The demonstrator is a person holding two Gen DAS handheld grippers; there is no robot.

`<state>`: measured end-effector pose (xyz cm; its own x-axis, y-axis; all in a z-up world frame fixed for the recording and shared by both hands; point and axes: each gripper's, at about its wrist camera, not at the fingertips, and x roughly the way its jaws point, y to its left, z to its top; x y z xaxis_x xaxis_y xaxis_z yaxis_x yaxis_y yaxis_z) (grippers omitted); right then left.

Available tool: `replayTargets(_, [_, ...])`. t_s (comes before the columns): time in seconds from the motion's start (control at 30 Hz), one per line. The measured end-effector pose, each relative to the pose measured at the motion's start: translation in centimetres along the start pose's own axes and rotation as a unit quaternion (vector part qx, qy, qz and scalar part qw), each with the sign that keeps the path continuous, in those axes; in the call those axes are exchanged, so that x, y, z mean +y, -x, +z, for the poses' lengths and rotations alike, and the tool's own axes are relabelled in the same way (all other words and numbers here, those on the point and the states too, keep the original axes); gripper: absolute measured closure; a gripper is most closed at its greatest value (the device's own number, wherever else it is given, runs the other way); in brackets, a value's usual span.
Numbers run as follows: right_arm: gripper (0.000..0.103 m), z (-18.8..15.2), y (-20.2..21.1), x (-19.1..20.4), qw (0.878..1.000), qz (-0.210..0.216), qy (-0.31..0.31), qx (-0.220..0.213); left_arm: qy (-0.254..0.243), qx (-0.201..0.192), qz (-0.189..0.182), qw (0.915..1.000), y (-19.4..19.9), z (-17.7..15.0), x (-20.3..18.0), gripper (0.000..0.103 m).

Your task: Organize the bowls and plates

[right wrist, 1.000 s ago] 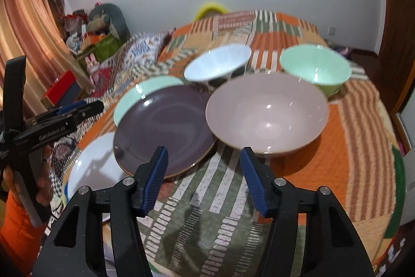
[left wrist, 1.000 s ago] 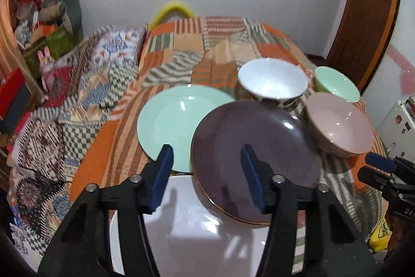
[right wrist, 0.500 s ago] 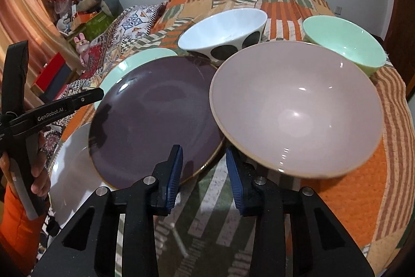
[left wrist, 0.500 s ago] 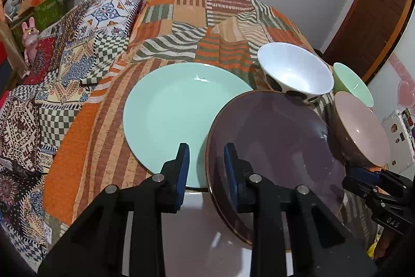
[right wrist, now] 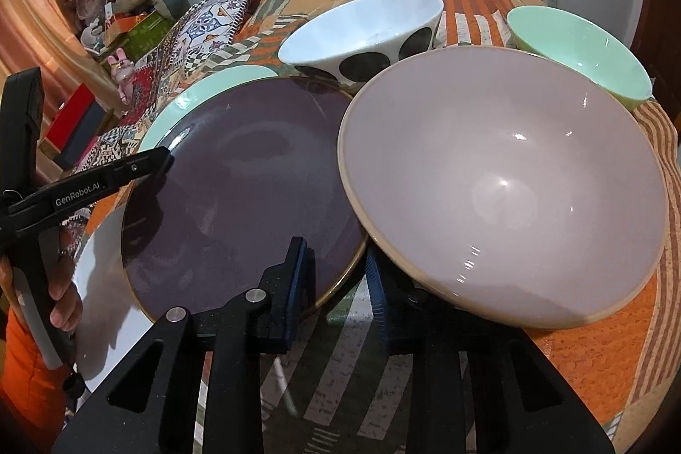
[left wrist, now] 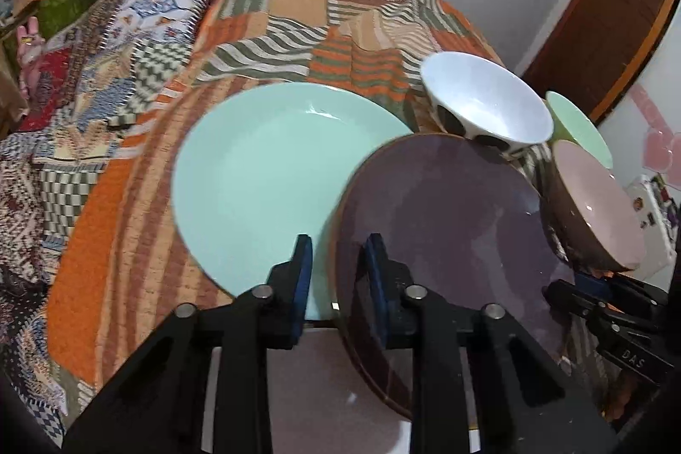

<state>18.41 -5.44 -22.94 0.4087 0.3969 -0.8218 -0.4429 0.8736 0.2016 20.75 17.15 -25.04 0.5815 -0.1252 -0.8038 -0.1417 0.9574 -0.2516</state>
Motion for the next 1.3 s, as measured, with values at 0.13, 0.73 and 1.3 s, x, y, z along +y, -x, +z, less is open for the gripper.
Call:
replayTargets(0.13, [0.078,0.0,0.2,0.2,1.000,-0.002,0.000,-0.004,-0.005,-0.003,0.003,1.0000,-0.1,-0.2,-0.3,0.083])
replayTargets(0.73, [0.079,-0.9,1.6,0.4,1.000,0.006,0.002,0.003,-0.010,0.007,0.017,0.9998,4.0,-4.2,-1.8,0.083])
replayTargets(1.3, [0.079,-5.1,5.7,-1.9,1.000,-0.001,-0.026,0.003,-0.053,0.023,-0.003,0.9983,7.3,-8.6,-7.6,0.083])
